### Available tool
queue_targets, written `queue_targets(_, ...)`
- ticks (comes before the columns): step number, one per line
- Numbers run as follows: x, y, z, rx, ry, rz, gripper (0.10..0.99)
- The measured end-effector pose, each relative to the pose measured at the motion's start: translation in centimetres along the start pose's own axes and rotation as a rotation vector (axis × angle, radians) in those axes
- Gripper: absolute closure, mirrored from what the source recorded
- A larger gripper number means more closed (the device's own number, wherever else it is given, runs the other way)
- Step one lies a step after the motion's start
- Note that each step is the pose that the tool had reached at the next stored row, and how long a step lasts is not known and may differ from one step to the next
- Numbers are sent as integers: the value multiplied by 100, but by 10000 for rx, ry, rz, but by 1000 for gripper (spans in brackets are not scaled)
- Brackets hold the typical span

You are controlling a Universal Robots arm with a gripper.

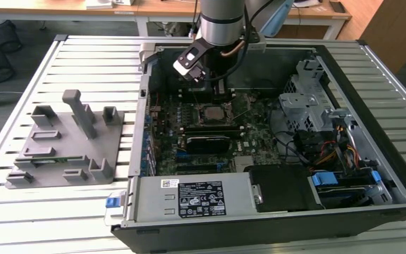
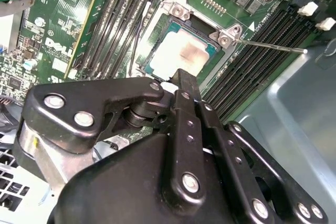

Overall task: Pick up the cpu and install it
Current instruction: 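Close the cpu cover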

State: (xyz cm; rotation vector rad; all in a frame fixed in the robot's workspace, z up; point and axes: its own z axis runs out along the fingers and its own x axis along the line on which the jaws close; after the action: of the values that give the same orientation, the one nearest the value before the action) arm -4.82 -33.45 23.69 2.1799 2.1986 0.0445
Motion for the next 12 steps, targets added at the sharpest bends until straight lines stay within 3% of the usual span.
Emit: queue_targets(12,0,4,-82,0,0,0,980)
